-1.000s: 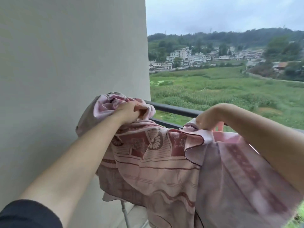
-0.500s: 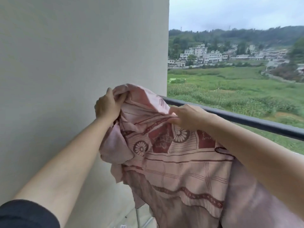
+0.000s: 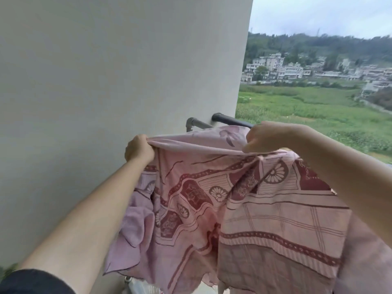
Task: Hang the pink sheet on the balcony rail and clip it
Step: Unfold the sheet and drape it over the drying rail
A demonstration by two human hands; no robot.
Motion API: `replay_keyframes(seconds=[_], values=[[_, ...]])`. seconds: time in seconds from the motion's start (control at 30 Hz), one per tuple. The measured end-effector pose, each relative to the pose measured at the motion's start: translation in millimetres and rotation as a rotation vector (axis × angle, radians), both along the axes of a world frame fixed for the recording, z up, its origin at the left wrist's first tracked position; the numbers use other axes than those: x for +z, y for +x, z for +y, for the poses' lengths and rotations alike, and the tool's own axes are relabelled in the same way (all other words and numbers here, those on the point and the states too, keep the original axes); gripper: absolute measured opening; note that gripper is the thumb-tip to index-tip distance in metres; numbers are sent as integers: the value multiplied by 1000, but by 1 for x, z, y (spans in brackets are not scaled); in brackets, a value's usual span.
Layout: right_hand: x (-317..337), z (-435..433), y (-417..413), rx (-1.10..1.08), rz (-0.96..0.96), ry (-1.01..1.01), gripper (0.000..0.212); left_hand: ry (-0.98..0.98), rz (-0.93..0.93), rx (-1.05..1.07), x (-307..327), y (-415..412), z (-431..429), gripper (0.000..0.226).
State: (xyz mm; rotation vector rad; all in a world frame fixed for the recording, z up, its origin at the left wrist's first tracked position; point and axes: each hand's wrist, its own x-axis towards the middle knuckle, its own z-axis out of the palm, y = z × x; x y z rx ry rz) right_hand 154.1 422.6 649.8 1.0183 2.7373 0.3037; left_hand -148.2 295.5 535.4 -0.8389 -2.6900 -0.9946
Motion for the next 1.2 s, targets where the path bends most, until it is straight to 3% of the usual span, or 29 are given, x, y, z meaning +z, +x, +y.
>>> replay_keyframes(seconds=[0.1,0.23,0.37,0.43,0.5,0.57,0.6,0.67,0.73,0.83,0.9,0.97,1.03,1.07,1.13,1.2], values=[[7,11,-10,12,276,-6,32,179,-57,-15,6,4,-1,21],[4,32,-34,104,469,110,31,528,76,-154,27,24,-11,2],[11,35,-76,144,692,9,32,771,182,-329,63,43,-13,16],[10,44,-101,66,582,-184,34,946,3,-443,85,55,-10,25],[12,64,-115,-124,412,-608,46,1139,-248,-542,105,65,-3,33],[14,89,-126,-196,179,-781,49,1161,-270,-516,117,65,7,34],[15,92,-127,-191,118,-768,40,1136,-245,-485,120,61,12,32],[24,87,-132,-111,158,-699,31,1067,-151,-429,122,50,20,31],[37,90,-140,54,320,-452,29,1025,-83,-351,123,42,25,27],[67,114,-133,144,894,139,22,937,51,-258,115,28,33,26],[91,137,-106,111,1236,377,25,828,215,-176,102,18,37,33],[103,163,-78,5,1350,505,29,704,345,-118,84,10,42,29],[91,193,-57,-159,1231,506,29,507,369,-172,60,5,47,31],[80,206,-47,-197,1052,476,27,355,340,-261,47,5,50,35],[49,219,-33,-299,472,335,25,-20,173,-483,25,13,57,40],[20,210,-24,-442,-83,102,24,-346,-159,-686,3,26,62,34]])
